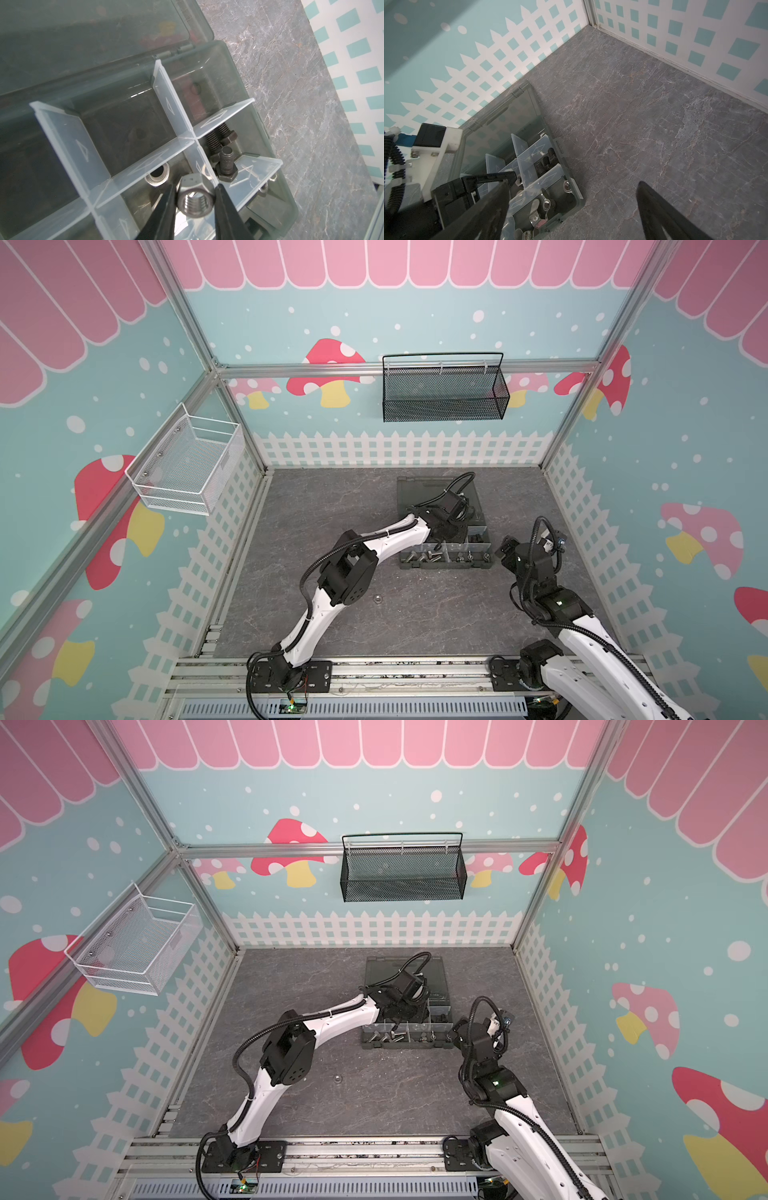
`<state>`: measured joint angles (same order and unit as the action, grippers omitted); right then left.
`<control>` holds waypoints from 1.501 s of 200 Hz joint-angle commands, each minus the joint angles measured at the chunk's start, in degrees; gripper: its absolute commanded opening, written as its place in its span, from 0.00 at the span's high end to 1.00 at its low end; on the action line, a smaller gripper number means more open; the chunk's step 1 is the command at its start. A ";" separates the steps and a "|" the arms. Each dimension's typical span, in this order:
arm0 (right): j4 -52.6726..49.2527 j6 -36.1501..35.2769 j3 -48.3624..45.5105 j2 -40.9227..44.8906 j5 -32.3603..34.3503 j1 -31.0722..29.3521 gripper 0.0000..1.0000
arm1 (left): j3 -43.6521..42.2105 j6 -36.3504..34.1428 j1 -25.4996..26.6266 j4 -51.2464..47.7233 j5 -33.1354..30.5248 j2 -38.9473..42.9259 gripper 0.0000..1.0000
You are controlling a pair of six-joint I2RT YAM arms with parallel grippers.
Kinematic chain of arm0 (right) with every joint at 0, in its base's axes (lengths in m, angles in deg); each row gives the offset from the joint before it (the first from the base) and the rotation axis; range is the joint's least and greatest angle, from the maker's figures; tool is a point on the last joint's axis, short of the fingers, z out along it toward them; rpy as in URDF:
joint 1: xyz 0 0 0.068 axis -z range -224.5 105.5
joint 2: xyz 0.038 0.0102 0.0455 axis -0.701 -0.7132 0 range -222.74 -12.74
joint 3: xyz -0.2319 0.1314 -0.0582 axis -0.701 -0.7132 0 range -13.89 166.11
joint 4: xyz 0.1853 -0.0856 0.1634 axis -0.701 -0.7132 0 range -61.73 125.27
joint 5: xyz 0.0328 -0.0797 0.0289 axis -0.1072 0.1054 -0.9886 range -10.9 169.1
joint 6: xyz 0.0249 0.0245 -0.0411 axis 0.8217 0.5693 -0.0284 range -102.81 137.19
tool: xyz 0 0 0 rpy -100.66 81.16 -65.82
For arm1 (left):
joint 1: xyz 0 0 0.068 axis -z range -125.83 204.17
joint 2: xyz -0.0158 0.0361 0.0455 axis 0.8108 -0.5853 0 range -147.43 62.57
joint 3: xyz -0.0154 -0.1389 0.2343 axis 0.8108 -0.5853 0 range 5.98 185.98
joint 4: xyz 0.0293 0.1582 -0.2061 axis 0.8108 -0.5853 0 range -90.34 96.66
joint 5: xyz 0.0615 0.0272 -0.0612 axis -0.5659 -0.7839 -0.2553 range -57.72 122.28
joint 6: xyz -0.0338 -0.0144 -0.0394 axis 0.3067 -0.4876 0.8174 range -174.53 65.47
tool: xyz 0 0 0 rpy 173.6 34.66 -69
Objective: Sort the screws and nuts into containers
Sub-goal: 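Open the left gripper to drop the nut into the nut compartment, then move the open left gripper back down over the last silver nut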
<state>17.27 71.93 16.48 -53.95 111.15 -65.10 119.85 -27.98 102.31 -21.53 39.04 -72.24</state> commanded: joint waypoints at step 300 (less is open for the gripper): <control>1.14 0.94 0.30 -2.00 -0.70 0.35 0.03 | -60.94 11.79 -0.15 -6.52 -18.75 54.00 0.27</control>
<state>17.51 71.73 16.48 -55.11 110.96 -65.10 61.99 -20.66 102.29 -24.56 20.77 -20.13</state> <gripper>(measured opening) 0.966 0.724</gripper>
